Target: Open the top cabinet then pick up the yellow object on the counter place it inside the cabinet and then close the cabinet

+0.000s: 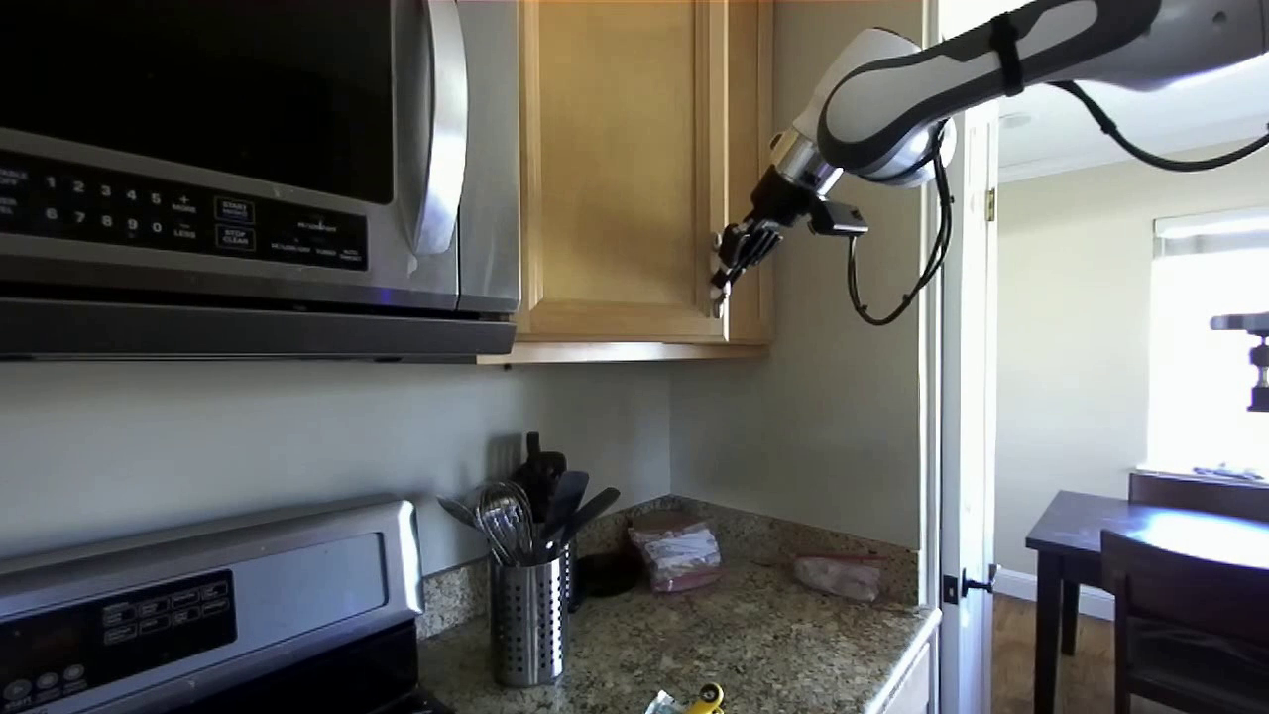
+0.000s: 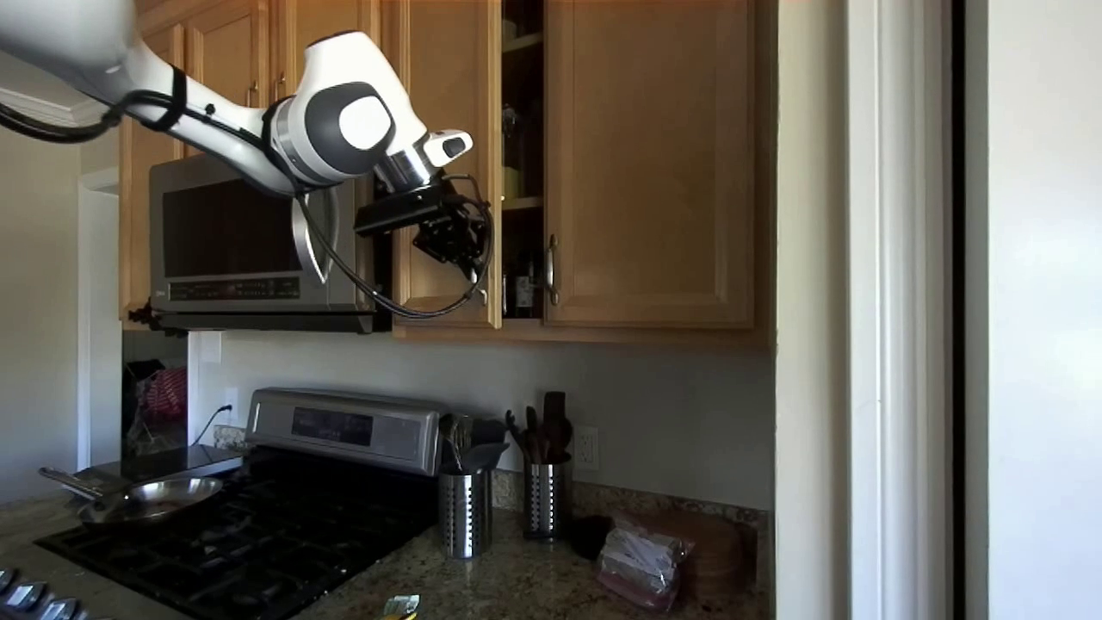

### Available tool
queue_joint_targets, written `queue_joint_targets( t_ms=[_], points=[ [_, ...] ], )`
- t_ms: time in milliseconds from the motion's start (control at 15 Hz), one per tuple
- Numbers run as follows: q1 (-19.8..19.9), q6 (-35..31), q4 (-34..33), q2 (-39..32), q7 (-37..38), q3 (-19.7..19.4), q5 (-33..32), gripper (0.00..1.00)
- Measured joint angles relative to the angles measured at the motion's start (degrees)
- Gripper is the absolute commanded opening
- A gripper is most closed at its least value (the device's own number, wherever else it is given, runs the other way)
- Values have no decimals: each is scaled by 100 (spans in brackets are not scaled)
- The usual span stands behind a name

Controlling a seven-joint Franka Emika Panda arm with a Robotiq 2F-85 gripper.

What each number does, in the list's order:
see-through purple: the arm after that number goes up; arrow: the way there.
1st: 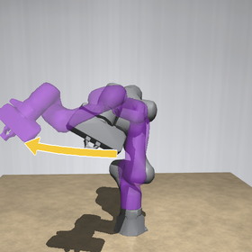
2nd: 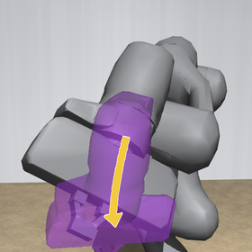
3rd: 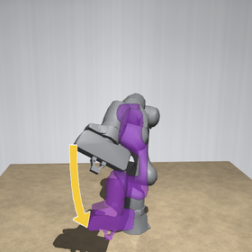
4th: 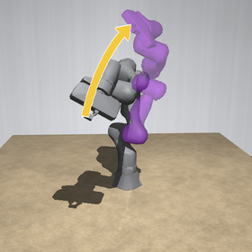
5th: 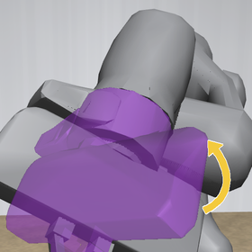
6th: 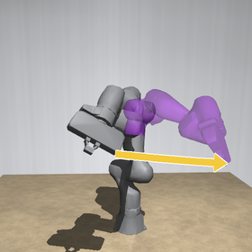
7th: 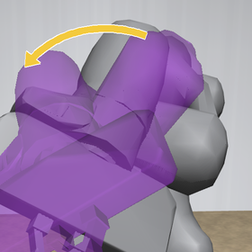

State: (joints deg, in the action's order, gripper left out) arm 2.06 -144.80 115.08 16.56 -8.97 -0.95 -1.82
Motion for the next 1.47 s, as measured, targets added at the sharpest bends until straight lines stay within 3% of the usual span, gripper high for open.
queue_joint_targets(
  t_ms=[533, 600, 733, 1000, 1267, 1467],
  points=[
    [-393, 901, 954, 1414, -211, 224, 0, 9],
    [-487, 1020, 1056, 1586, -202, 301, -19, 40],
    [-624, 1203, 1281, 1948, -95, 461, -3, 41],
    [-1118, 1635, 1519, 2416, -50, 858, 49, 66],
    [-1430, 1933, 1543, 2423, -51, 1042, 52, 93],
    [-1456, 2136, 1571, 2307, -59, 1059, 31, 100]
  ],
)
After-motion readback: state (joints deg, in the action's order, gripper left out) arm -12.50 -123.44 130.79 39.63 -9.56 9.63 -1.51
